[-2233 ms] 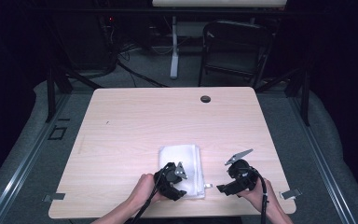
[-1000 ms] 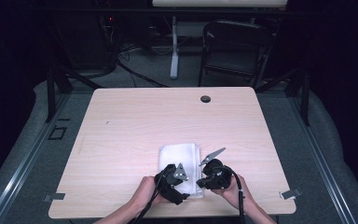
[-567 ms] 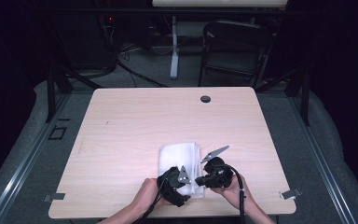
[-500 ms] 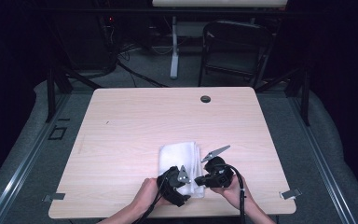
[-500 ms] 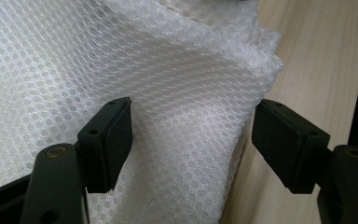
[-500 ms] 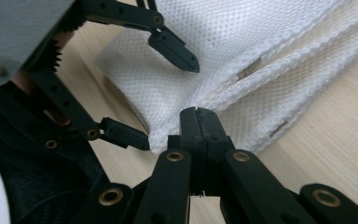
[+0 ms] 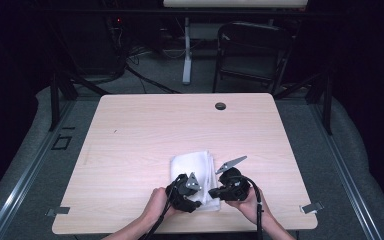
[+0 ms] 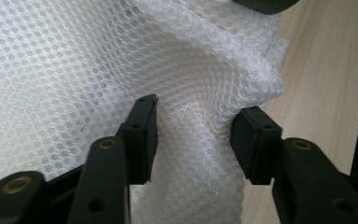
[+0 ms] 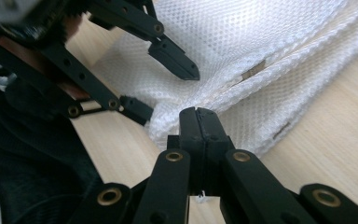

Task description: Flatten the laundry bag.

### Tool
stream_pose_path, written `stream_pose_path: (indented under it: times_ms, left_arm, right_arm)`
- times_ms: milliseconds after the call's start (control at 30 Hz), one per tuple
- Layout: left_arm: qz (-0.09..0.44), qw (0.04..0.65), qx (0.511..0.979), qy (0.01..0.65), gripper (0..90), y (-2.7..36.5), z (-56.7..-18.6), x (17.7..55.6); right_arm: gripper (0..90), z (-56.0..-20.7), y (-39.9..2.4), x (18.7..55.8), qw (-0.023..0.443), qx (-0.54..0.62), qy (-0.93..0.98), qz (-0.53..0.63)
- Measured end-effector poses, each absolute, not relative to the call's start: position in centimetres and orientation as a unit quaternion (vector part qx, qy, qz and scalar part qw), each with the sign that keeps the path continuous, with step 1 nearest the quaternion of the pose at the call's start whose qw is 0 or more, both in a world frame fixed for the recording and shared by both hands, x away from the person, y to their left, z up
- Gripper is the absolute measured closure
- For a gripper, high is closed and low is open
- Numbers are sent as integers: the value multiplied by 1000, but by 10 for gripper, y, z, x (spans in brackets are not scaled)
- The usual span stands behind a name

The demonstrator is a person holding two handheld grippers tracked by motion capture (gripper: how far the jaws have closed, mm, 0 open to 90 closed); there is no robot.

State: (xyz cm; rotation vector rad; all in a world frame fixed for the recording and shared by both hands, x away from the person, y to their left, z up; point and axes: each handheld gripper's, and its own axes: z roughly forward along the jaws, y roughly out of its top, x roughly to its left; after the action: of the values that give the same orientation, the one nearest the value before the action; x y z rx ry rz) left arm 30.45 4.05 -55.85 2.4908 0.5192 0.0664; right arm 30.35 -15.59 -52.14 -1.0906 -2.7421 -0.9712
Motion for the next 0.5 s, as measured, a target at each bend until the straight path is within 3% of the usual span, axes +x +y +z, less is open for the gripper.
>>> stream_pose_path:
  times_ms: [200,500]
  left_arm:
    - [22,301,931,205,744,43,-559,307]
    - [7,316,923,220,788,48,-558,310]
  right_arm:
    - [868,-524,-158,305,16,-355,-882,-309]
    - [900,-532,-161,303,-4,-325,-908,-266]
